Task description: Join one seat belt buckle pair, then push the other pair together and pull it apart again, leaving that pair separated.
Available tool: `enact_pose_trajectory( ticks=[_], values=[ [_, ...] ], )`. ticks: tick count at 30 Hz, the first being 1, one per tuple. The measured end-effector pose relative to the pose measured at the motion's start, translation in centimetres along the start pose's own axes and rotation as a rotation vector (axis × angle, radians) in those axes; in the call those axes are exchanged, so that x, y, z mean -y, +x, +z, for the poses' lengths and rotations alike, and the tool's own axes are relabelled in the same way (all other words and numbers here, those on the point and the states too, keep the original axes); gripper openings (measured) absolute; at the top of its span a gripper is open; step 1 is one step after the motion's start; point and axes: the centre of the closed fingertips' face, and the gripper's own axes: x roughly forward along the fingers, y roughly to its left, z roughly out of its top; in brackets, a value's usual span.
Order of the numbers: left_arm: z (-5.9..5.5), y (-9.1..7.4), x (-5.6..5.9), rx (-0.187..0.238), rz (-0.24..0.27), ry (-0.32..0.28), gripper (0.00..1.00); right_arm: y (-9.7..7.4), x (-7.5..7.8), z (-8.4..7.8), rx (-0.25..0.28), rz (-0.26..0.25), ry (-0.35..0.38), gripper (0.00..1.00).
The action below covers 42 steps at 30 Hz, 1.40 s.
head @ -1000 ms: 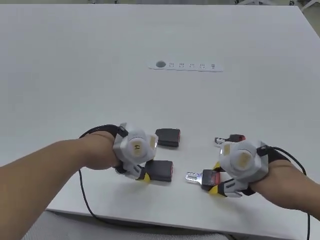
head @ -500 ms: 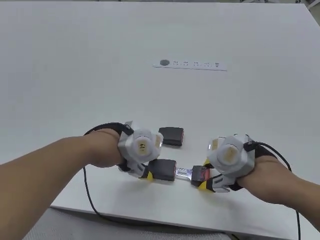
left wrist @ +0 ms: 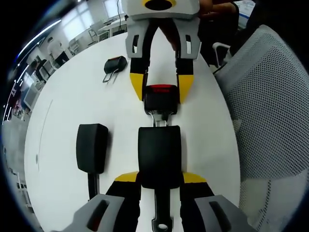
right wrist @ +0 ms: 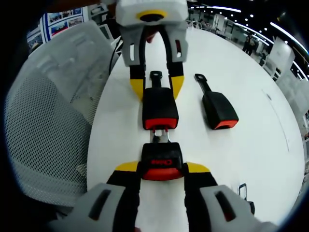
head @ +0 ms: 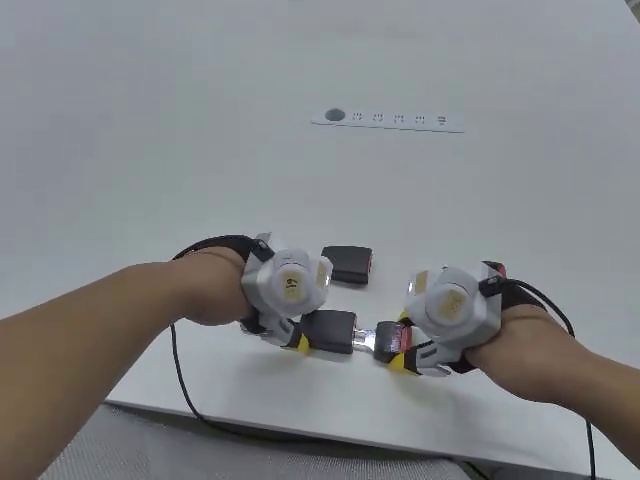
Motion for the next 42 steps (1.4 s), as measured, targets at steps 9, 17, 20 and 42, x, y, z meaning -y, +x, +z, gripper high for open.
enact_pose_trajectory(
  ticks=[9, 17, 20, 42],
  values=[
    [0.0, 0.0, 0.0, 0.022, 0.004, -0.009, 0.31, 0.2, 0.2, 0.1, -0.003, 0.019, -0.009, 0.34],
    [0.1, 0.0, 0.0, -0.008, -0.006, -0.006, 0.31, 0.5, 0.4, 0.6, -0.01, 0.028, -0.002, 0.33],
    [0.0, 0.0, 0.0, -0.019, -0.007, -0.006, 0.31, 0.6, 0.4, 0.7, -0.013, 0.023, 0.001, 0.32],
    [0.0, 0.1, 0.1, -0.063, -0.009, -0.01, 0.31, 1.1, 0.1, 2.1, 0.013, 0.008, 0.029, 0.32]
  ],
)
